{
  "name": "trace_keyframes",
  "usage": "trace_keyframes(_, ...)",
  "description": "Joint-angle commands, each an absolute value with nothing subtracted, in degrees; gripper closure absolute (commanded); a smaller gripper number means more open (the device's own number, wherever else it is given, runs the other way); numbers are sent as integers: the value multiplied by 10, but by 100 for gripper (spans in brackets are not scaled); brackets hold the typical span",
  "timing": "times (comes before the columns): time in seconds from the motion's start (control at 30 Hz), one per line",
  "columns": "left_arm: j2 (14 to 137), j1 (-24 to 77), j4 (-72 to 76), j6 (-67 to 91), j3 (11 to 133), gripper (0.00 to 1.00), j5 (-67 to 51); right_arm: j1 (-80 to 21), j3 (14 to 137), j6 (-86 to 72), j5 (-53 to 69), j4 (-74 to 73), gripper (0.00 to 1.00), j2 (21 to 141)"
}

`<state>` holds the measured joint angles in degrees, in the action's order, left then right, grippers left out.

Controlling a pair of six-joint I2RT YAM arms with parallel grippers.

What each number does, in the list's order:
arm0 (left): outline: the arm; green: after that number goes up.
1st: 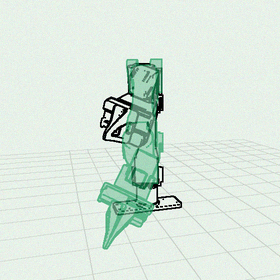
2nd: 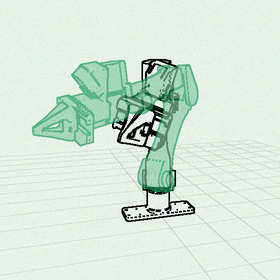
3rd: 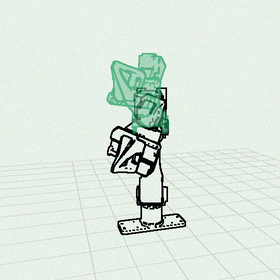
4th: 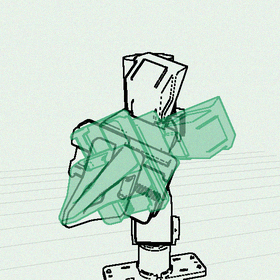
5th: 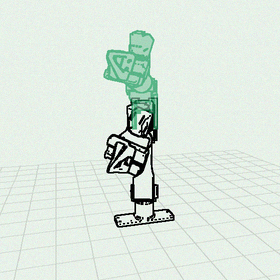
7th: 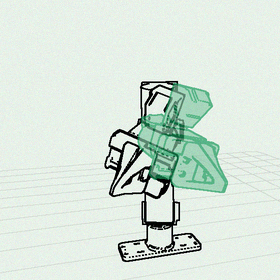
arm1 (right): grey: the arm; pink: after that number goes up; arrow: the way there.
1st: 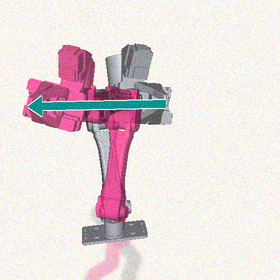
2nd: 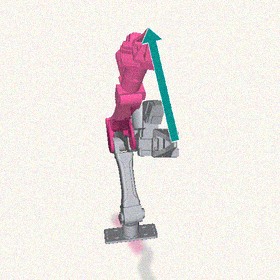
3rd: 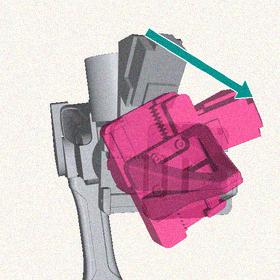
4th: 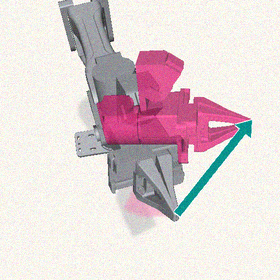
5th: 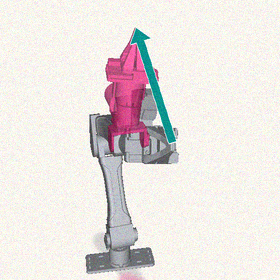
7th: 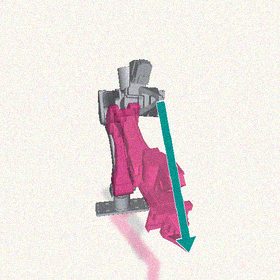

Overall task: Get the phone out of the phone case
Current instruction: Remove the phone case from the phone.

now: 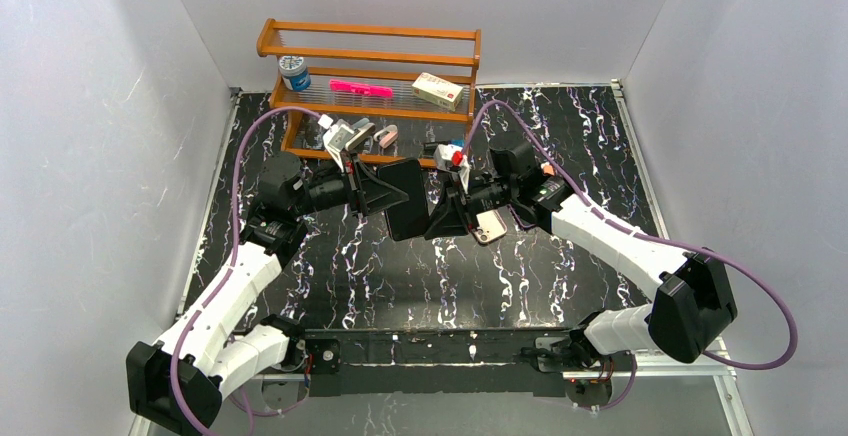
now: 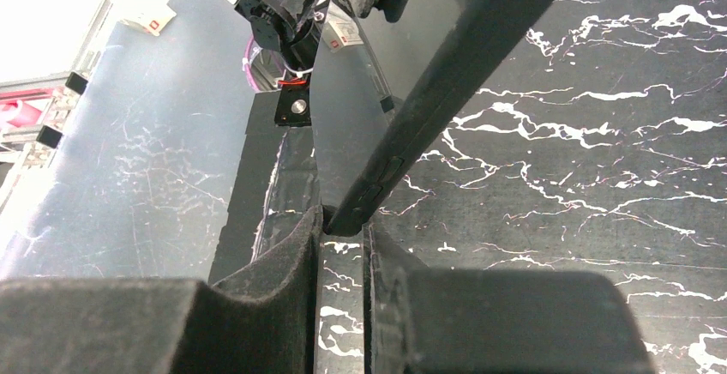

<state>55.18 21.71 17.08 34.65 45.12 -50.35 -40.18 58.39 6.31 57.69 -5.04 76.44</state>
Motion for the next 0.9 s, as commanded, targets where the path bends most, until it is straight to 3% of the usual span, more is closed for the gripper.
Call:
trace_keyframes(0.0,552,214,180,387,488,100,-513,-412,597,123,572,-25,99,759)
trace_keyframes(0.57,563,214,181,424,506,100,-556,-446,611,405,498,-88,99,761)
trace_keyframes(0.87,559,215,180,422,502,100,-556,-447,593,375,463,-35,99,739)
